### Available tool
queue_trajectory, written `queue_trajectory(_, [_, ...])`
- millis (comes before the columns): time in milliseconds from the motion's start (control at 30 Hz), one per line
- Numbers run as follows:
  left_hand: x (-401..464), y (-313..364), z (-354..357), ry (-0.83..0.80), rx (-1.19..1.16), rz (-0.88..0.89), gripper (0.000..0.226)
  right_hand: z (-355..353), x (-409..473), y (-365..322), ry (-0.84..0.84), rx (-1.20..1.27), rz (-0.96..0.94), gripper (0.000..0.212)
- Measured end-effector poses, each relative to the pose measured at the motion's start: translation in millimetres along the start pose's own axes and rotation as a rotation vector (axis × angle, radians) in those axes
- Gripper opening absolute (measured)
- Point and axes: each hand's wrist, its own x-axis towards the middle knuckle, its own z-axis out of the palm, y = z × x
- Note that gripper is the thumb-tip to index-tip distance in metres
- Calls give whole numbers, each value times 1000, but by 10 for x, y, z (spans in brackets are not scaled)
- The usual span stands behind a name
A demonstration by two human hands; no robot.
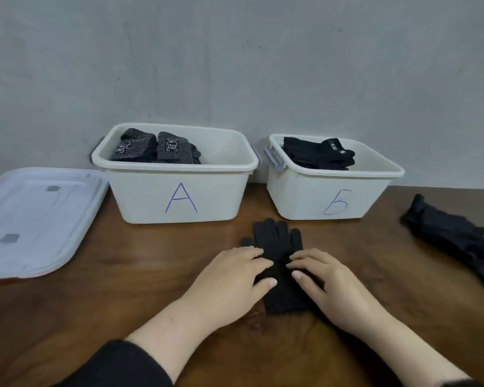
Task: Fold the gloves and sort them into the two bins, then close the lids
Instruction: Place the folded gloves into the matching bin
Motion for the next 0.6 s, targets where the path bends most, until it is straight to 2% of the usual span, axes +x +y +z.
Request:
queue_trajectory(67, [3, 75, 79, -61, 27, 15, 53, 13, -138, 123, -43, -3, 28, 42])
queue_trajectory(133, [18, 120, 120, -68, 32, 1, 54, -3, -178, 169, -39, 32, 34, 36])
queue_trajectory(300, [24, 264, 201, 75, 113, -51, 45, -29, -246, 241, -29, 110, 34, 34])
queue_trajectory(467, [119, 781, 320, 166, 87, 20, 38, -194, -375, 463, 89, 221, 139, 27])
queue_trajectory(600, [366, 1281, 593, 145, 9, 59, 38, -391, -517, 813, 221, 212, 241, 19])
